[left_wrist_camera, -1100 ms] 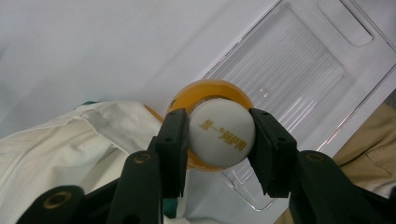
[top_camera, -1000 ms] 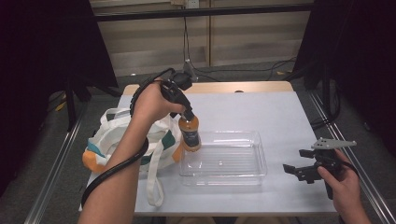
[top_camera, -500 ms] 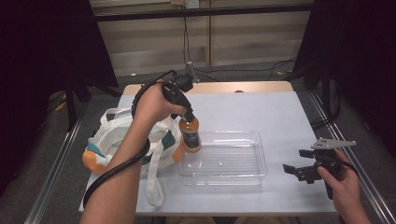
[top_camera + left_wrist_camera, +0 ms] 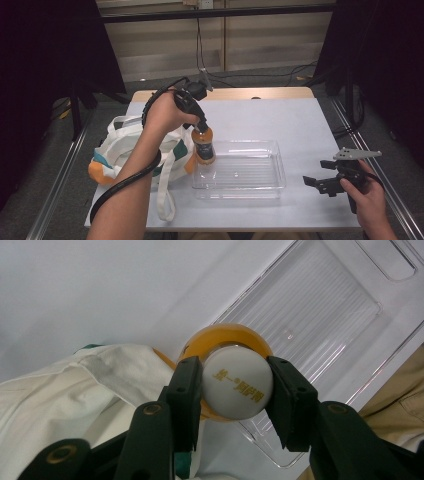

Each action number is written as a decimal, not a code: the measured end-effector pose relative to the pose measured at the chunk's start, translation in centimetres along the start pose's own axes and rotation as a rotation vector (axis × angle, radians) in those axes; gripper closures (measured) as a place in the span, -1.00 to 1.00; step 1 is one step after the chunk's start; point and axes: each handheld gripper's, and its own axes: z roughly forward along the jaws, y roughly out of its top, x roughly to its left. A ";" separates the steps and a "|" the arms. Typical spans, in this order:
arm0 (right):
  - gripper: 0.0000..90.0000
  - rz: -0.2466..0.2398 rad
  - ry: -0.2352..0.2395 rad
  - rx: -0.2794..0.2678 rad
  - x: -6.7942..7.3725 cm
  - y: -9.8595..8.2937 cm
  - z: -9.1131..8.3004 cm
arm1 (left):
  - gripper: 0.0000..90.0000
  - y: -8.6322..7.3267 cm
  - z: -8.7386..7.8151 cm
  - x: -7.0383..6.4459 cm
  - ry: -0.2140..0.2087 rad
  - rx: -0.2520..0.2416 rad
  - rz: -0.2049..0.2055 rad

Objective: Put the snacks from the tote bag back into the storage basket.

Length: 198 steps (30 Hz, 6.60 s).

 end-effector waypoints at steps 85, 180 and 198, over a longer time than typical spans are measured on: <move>-0.89 -0.004 0.005 0.004 0.0 0.0 0.1 | 0.31 -0.4 2.4 0.2 0.001 0.023 -0.001; -0.89 -0.007 0.004 0.021 0.3 -0.1 0.4 | -0.73 -6.1 4.3 0.3 0.024 -0.183 -0.031; -0.89 -0.012 0.006 0.020 0.4 -0.1 0.5 | -0.82 -7.8 4.4 0.9 0.038 -0.221 -0.043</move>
